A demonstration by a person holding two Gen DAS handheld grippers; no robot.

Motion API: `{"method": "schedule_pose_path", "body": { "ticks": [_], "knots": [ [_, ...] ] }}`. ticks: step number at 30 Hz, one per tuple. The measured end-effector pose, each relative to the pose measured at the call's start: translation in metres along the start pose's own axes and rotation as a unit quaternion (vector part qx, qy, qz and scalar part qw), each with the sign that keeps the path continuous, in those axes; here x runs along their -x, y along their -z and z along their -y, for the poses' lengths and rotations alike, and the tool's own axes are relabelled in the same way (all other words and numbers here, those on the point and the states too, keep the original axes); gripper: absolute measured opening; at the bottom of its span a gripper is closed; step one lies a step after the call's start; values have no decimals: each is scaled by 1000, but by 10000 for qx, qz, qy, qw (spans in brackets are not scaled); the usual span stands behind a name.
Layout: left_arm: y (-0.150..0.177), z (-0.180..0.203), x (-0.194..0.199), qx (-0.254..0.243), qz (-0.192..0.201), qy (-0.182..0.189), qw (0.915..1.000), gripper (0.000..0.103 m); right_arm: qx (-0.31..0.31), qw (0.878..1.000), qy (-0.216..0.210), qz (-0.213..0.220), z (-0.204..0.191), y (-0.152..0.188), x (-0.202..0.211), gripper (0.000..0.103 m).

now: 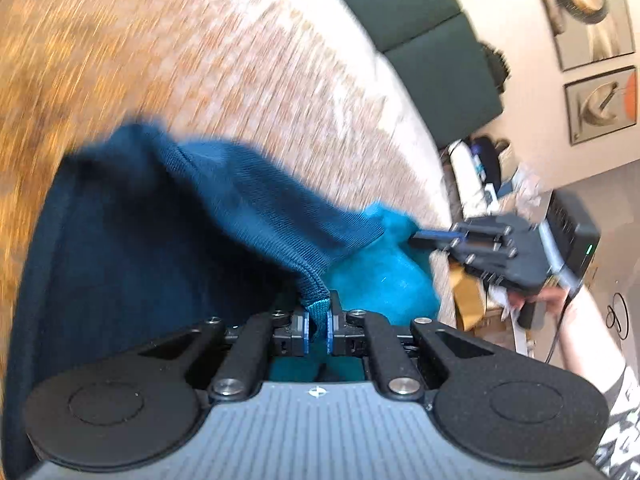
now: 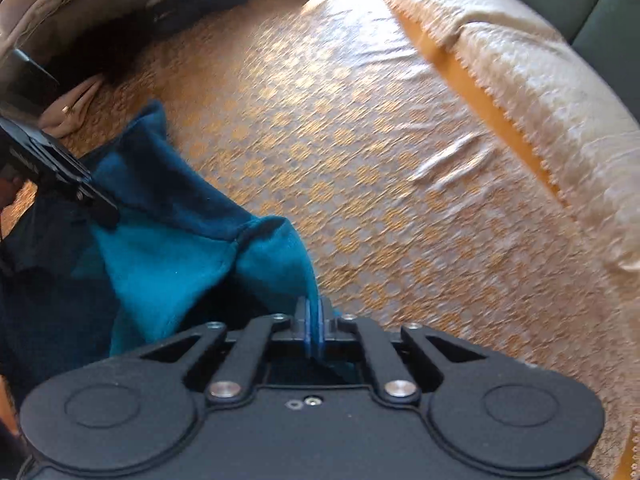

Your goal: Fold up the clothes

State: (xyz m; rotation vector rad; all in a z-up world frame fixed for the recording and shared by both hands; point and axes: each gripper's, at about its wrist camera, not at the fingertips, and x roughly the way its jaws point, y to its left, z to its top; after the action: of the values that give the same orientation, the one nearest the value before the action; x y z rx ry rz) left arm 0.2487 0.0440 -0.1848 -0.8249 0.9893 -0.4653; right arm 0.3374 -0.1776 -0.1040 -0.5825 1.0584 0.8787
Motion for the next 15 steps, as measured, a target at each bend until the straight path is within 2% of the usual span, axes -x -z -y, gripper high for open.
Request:
{"method": "schedule_pose_path", "body": {
  "ticks": [4, 7, 9, 12, 15],
  "knots": [
    [-48, 11, -5, -148, 561, 12, 9983, 6, -187, 9974, 631, 307, 11, -19, -12, 103],
    [-81, 15, -19, -293, 901, -289, 9951, 6, -295, 9936, 1018, 384, 18, -30, -27, 103],
    [-93, 12, -31, -215, 859, -575, 9944, 6, -353, 9919, 1196, 254, 19, -33, -40, 103],
    [-94, 3, -34, -21, 645, -495, 9967, 6, -363, 9922, 1187, 145, 17, -32, -47, 103],
    [-85, -3, -31, -28, 406, -800, 9960, 7, -289, 9916, 1246, 186, 16, -26, -38, 103]
  ]
}}
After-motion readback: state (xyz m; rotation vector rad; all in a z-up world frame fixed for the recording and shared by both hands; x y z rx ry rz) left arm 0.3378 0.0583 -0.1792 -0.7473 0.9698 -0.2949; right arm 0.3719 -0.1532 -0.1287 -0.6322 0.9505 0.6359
